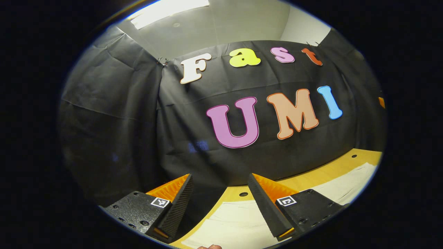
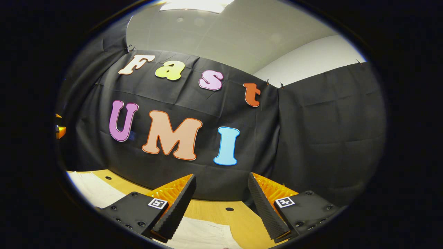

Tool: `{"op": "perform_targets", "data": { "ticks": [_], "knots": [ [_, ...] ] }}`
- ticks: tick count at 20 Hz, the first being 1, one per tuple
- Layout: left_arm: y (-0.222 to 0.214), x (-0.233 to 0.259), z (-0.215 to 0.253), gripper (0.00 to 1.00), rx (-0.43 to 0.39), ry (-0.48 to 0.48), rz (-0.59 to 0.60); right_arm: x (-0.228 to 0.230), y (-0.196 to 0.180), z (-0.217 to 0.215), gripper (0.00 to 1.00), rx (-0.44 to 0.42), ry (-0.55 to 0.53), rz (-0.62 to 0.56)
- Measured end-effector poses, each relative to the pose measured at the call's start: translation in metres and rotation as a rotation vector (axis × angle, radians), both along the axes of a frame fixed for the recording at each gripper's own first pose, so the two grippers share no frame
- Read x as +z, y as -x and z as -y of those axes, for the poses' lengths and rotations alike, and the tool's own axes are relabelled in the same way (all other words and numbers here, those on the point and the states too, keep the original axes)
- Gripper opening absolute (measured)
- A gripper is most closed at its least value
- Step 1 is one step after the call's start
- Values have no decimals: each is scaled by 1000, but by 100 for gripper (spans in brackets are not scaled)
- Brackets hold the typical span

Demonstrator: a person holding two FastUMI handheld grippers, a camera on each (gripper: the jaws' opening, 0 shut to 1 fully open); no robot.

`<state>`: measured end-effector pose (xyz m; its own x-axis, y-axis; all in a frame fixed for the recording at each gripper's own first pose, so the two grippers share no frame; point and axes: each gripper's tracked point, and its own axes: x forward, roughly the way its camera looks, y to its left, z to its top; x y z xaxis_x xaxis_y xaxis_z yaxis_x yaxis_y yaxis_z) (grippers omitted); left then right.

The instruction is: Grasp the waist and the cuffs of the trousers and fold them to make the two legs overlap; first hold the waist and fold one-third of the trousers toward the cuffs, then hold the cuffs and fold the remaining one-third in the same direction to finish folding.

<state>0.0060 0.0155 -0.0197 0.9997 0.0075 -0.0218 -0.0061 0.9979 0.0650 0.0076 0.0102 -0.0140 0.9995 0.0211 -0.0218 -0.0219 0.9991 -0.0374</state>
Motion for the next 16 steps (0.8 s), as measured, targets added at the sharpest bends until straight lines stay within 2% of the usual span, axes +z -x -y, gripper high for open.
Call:
{"op": "perform_targets", "data": {
  "ticks": [8, 10, 11, 14, 16],
  "knots": [
    [-6, -15, -6, 96, -7, -50, -23, -13, -4, 0, 97, 9, 37, -20],
    [-6, -20, -8, 99, -6, -50, -41, -17, -3, 0, 97, 7, 39, -33],
    [-5, -19, -6, 96, -13, -45, -33, -17, -2, -1, 97, 7, 35, -29],
    [-4, -25, -15, 96, 14, -58, -42, -28, 1, -3, 98, 22, 43, -40],
    [2, -29, -11, 96, -9, -59, -48, -33, 5, -3, 97, 34, 76, -49]
  ]
}}
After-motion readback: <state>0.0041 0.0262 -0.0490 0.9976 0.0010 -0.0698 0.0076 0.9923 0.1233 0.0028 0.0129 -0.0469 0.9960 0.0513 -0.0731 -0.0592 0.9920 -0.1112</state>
